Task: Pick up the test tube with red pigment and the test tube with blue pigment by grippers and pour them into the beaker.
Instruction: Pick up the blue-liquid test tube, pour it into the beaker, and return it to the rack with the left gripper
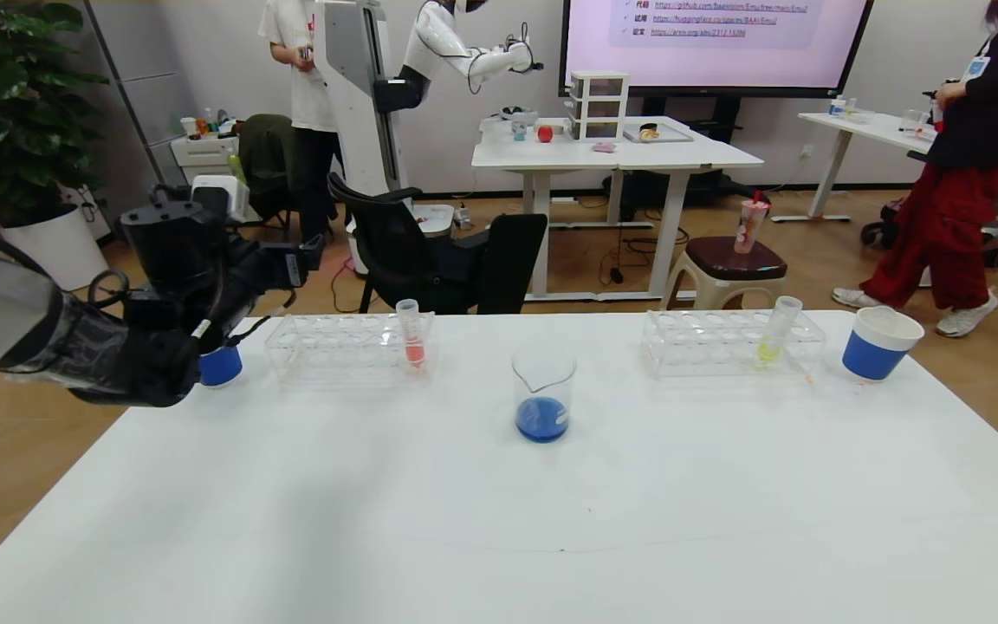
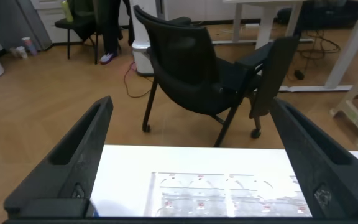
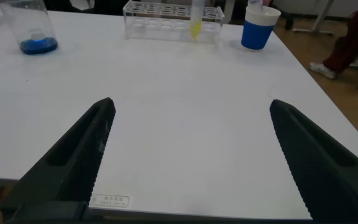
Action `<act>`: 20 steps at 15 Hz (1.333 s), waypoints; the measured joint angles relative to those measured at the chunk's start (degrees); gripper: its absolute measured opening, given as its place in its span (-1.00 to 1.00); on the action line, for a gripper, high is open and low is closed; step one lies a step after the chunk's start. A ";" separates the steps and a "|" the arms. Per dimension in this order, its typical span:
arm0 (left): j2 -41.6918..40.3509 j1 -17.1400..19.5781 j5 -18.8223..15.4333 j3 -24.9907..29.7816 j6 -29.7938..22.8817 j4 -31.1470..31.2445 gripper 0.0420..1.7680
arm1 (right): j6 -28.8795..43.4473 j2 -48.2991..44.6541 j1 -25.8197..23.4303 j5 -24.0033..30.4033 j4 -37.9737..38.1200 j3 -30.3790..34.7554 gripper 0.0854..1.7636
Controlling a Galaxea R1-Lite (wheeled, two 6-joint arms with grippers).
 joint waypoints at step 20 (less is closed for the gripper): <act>-64.87 -2.26 0.83 17.81 8.48 36.30 0.98 | 0.00 0.00 0.00 0.00 0.00 0.00 0.97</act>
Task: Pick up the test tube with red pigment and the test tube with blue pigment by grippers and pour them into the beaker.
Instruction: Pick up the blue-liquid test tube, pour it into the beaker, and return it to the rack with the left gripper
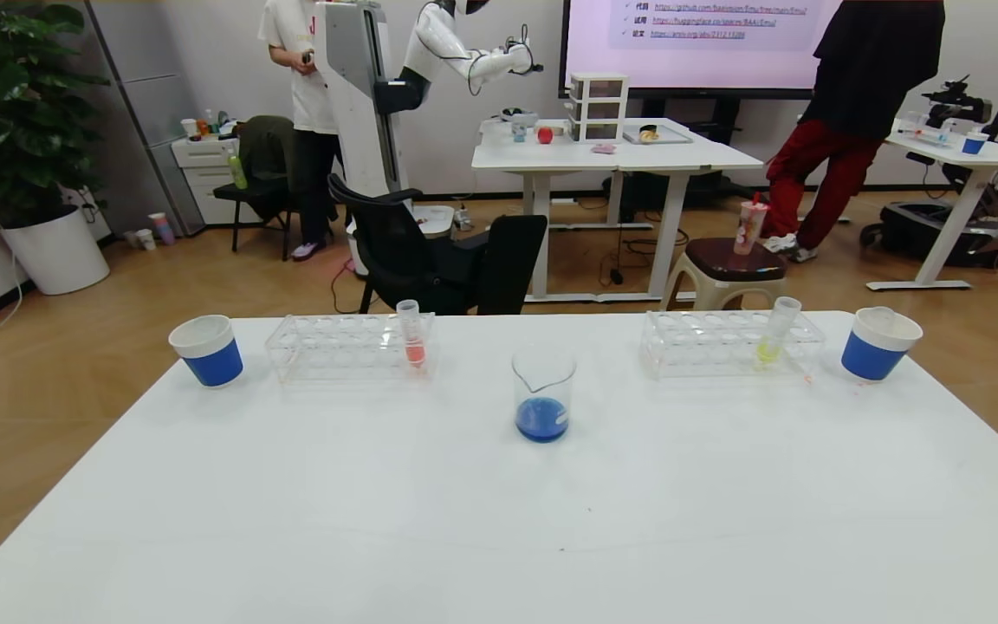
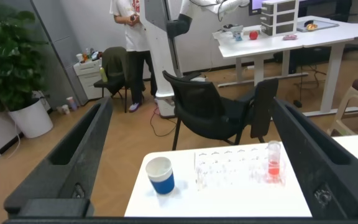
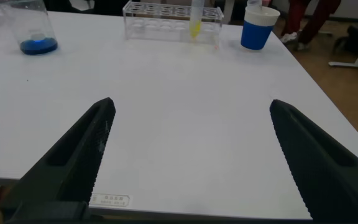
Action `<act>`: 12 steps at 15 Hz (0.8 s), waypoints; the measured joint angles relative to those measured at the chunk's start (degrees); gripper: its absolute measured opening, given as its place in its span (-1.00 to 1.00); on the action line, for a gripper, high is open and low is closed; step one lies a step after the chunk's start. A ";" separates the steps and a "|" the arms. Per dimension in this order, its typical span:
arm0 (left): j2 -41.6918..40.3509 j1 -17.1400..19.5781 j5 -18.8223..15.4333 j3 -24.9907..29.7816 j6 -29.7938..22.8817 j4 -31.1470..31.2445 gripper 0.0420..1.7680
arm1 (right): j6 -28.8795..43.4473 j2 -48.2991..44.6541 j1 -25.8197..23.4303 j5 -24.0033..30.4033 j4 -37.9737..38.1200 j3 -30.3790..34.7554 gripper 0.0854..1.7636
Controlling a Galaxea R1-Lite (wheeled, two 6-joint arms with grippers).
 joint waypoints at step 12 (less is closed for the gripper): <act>-45.89 3.91 -3.67 8.40 -0.09 35.28 0.98 | -0.01 0.00 0.00 0.00 0.02 0.00 0.97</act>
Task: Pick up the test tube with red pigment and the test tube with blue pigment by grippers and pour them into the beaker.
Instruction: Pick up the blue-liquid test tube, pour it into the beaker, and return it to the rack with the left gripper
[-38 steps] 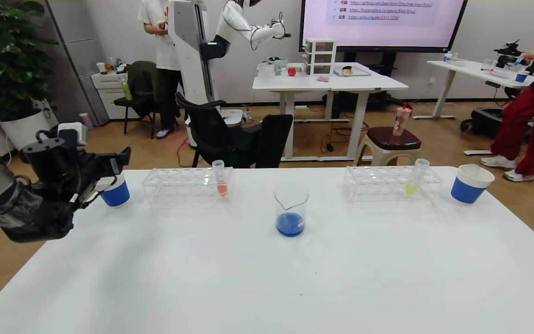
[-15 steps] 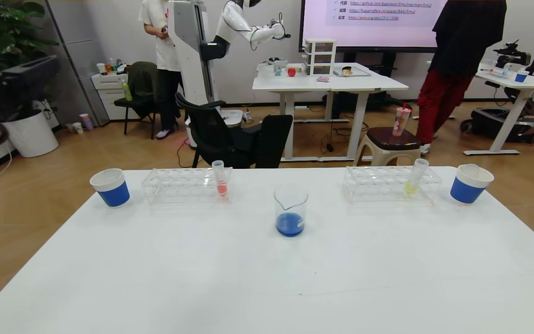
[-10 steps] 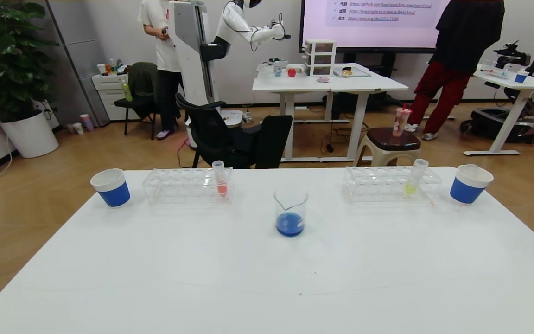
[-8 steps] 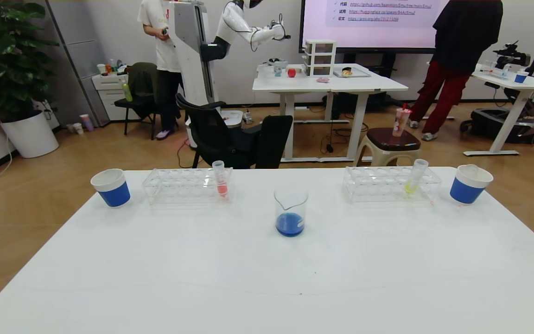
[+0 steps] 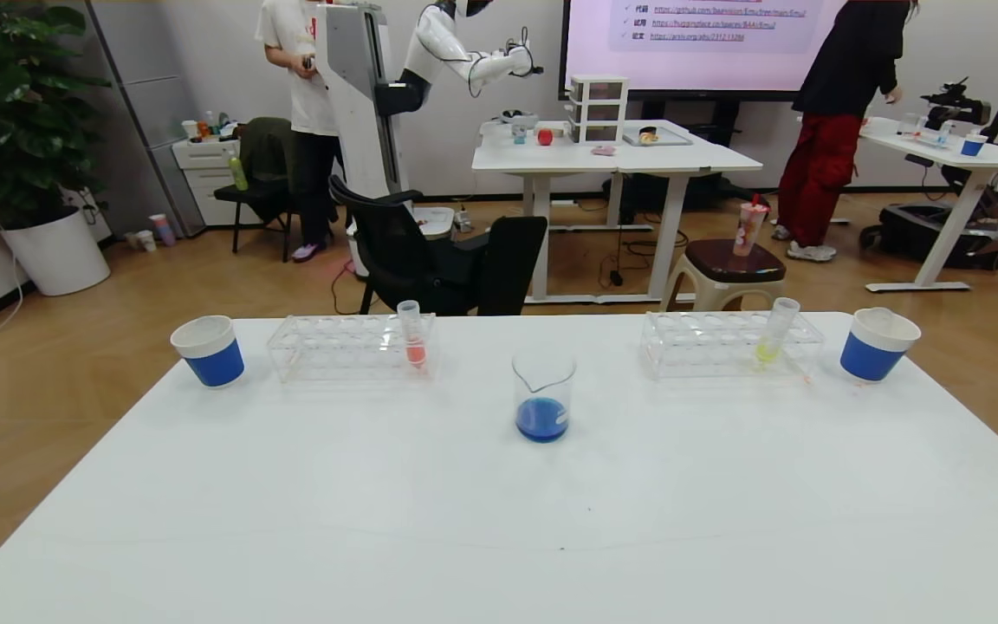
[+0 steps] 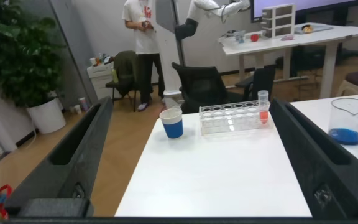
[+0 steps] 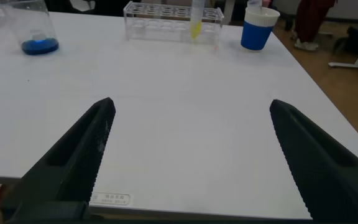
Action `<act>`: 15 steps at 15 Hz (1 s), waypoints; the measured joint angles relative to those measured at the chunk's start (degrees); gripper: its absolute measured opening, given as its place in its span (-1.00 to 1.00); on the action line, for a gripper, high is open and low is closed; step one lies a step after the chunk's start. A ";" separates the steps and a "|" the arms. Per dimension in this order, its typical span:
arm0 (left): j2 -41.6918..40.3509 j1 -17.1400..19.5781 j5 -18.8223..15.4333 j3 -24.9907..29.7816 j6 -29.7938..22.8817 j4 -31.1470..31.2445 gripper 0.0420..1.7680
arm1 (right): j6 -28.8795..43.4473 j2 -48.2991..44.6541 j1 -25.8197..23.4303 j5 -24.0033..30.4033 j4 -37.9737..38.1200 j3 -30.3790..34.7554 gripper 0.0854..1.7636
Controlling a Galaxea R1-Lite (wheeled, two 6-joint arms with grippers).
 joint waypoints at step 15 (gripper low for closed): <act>-8.45 0.50 -5.69 39.34 -7.41 -15.36 0.98 | 0.00 0.00 0.00 0.00 0.01 0.00 0.97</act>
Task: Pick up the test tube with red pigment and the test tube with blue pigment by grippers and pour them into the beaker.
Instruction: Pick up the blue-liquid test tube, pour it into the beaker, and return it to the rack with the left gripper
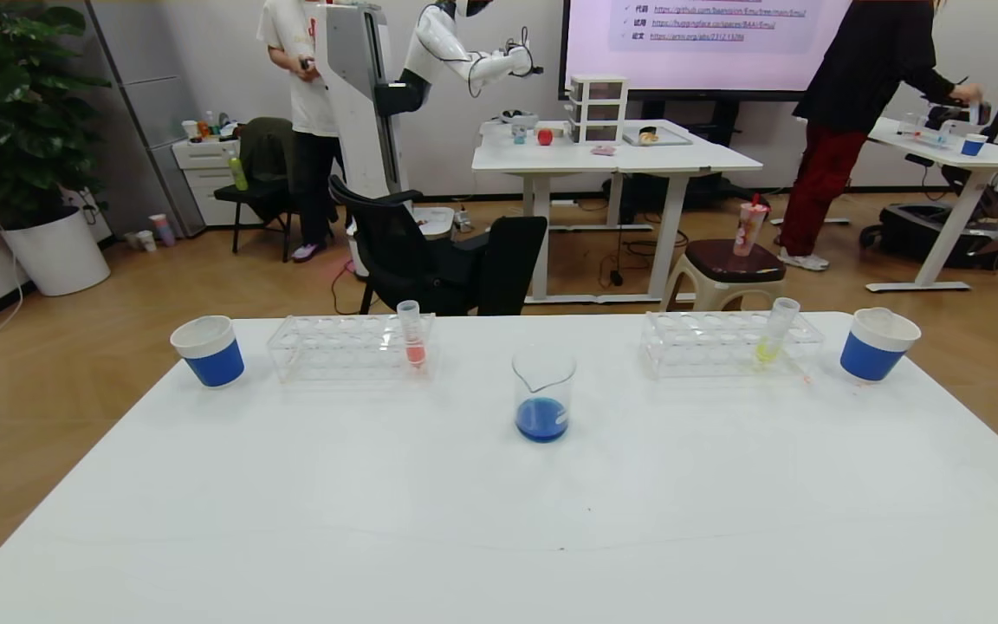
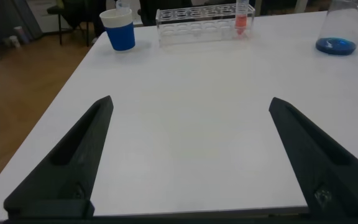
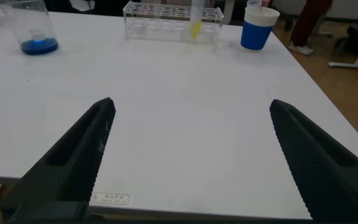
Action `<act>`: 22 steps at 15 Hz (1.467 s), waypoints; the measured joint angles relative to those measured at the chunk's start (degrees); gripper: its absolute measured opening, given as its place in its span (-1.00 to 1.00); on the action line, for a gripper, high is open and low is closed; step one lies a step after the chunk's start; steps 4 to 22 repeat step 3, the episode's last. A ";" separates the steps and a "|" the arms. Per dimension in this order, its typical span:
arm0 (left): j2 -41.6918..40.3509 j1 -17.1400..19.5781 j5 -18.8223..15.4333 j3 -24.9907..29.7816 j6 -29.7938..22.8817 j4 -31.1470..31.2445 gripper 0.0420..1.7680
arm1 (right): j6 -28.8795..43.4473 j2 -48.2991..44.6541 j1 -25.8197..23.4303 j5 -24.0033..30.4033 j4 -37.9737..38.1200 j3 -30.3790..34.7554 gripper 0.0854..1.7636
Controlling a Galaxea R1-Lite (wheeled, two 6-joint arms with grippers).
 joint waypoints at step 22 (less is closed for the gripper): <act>0.00 0.02 0.24 0.13 -1.66 -0.05 0.98 | 0.01 0.00 0.00 0.00 -0.01 0.00 0.97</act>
